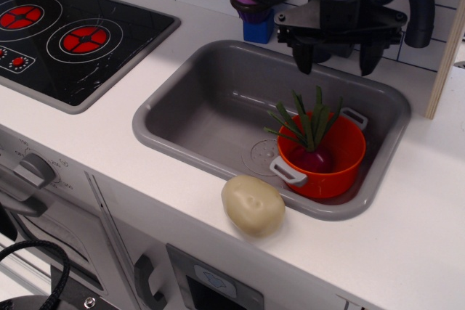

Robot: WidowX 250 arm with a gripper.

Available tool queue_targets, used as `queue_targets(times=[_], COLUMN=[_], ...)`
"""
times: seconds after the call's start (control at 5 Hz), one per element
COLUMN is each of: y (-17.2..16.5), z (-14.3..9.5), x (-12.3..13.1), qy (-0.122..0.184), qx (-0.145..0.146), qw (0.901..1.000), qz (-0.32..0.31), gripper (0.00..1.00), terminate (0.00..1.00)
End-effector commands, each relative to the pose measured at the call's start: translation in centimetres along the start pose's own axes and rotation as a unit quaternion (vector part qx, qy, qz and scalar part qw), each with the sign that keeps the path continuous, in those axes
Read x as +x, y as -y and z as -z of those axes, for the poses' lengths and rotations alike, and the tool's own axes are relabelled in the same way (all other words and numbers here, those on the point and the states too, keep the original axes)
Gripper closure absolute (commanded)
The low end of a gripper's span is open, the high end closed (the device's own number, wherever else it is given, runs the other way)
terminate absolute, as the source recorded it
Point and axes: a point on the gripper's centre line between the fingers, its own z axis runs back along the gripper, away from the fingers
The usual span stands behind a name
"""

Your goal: Put beet in pot sink

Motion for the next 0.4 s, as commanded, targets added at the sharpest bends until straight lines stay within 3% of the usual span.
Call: queue_targets(times=[0.0, 0.2], y=[0.05, 0.05], z=[-1.84, -1.84], x=[1.0, 1.0], qy=[0.024, 0.024], qx=[-0.014, -0.014], qw=[0.9996, 0.9996], qz=[-0.004, -0.004], gripper=[0.0, 0.0], terminate=[0.0, 1.0])
